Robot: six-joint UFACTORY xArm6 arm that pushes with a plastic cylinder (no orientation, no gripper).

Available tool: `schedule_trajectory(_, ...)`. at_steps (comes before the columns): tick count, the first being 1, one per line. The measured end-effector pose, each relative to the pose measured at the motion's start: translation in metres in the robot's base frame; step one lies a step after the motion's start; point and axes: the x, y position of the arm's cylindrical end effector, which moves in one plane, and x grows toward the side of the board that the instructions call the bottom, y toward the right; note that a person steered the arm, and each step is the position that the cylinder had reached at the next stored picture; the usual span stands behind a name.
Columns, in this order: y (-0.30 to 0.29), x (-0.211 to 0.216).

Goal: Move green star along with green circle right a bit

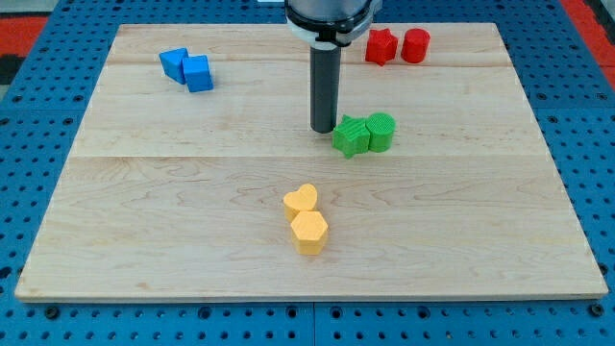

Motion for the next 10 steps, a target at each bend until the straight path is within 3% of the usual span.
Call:
schedule_trajectory(8, 0.014, 0.000)
schedule_trajectory(10, -0.007, -0.002)
